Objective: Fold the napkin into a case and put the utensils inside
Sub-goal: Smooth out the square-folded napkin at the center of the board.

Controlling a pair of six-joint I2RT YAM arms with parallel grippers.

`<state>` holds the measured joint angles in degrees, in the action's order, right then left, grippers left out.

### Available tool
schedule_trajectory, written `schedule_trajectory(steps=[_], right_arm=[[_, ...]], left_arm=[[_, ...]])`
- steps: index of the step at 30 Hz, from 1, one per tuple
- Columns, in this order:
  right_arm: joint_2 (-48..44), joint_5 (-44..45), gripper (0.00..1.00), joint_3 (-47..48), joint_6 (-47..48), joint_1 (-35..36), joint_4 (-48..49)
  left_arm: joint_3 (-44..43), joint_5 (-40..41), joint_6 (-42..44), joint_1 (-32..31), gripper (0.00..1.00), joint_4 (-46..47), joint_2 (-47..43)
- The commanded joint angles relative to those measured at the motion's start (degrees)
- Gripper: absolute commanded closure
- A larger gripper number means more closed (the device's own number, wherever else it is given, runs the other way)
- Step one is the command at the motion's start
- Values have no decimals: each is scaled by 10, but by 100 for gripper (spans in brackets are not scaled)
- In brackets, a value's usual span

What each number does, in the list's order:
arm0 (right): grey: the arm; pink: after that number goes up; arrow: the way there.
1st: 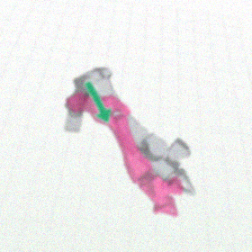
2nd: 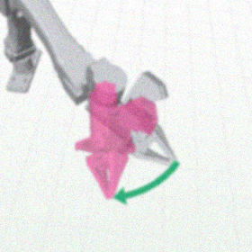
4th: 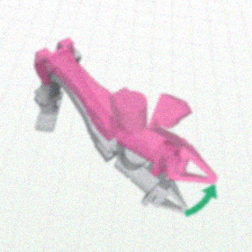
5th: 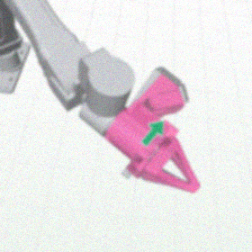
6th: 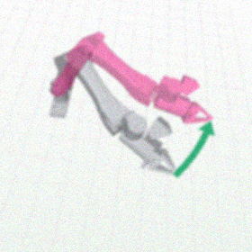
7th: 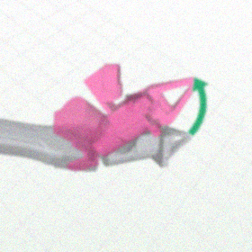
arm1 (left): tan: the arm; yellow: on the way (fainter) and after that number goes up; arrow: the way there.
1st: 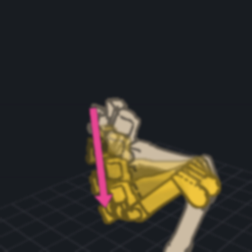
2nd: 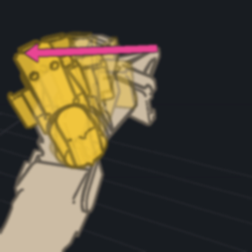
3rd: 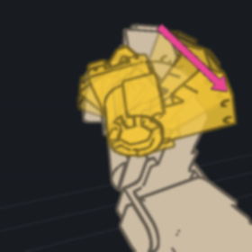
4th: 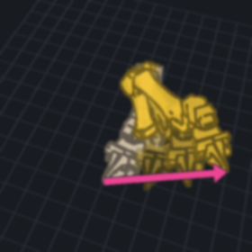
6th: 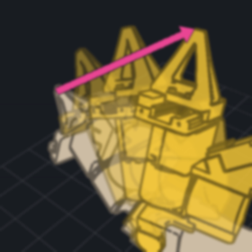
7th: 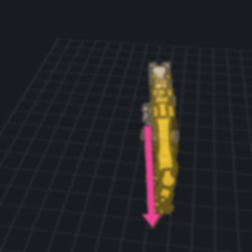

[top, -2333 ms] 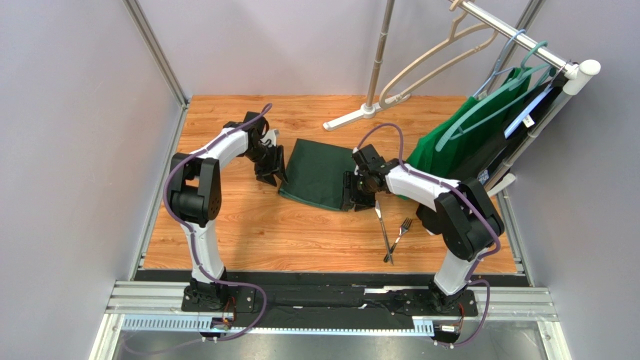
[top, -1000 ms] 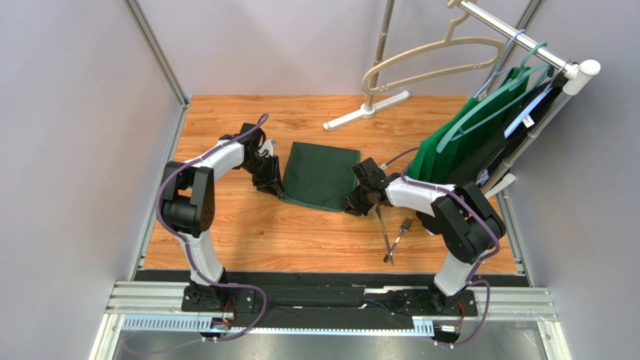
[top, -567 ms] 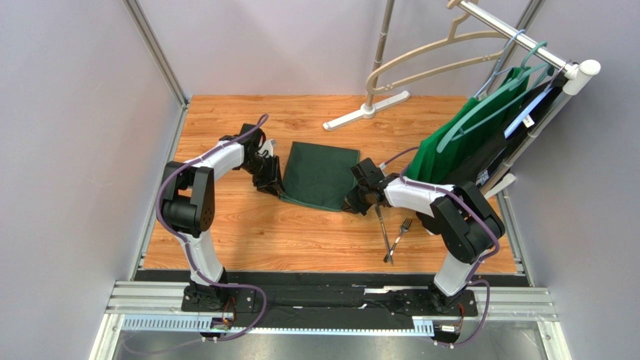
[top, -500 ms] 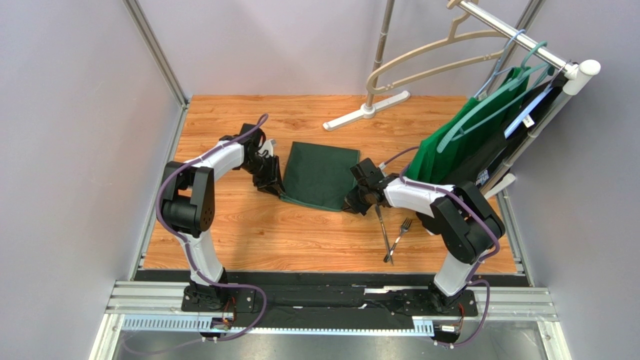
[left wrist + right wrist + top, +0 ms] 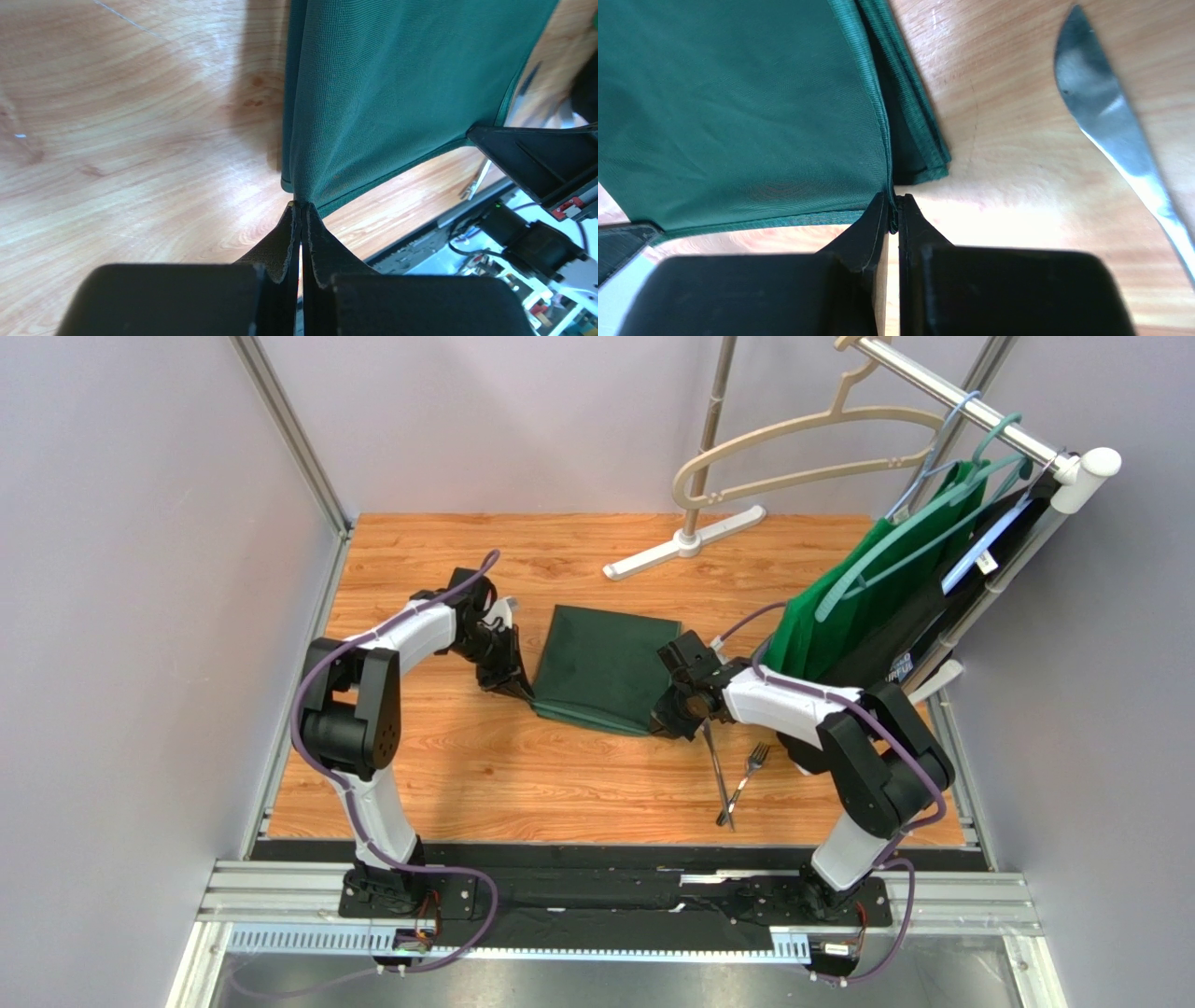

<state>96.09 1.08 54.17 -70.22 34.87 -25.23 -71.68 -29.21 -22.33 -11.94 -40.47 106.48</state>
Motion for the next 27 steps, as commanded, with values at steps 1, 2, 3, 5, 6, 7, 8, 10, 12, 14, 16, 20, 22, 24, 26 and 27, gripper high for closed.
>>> schedule_trajectory(steps=[1,2,3,5,6,7,8,10,12,14,16,20,22,24,26,27], right_arm=[[-48,43,100,28,54,-2,-54],[-51,40,100,35,67,-2,-58],[-52,38,100,38,72,-2,-64],[-54,29,100,45,83,-3,-64],[-56,26,100,47,94,-5,-63],[-58,20,100,49,102,-8,-60],[-61,21,100,54,110,-16,-56],[-66,26,100,62,151,-25,-51],[-66,30,100,81,204,-40,-51],[-65,32,100,94,242,-53,-42],[-58,32,100,110,281,-56,-44],[-35,17,100,113,310,-57,-29],[-24,2,100,104,312,-58,-12],[-16,-3,100,104,317,-58,-7],[-11,-2,100,98,323,-59,-2],[-9,-22,100,97,325,-59,1]], left_arm=[[-11,-20,-20,5,100,10,-57],[-14,-23,-23,5,100,11,-65],[-17,-25,-27,5,100,9,-68],[-28,-36,-32,5,100,5,-76],[-32,-38,-36,5,100,5,-78],[-38,-42,-38,5,100,4,-79],[-41,-48,-40,5,100,5,-79],[-50,-51,-44,5,100,7,-76],[-55,-52,-49,3,100,10,-67],[-59,-58,-54,2,100,17,-53],[-62,-52,-61,-8,100,22,-46],[-27,-36,-68,-25,100,42,-39],[1,-37,-76,-26,100,57,-36],[16,-26,-72,-26,100,60,-36],[21,-19,-67,-25,100,59,-35],[23,-18,-66,-26,100,58,-33]])
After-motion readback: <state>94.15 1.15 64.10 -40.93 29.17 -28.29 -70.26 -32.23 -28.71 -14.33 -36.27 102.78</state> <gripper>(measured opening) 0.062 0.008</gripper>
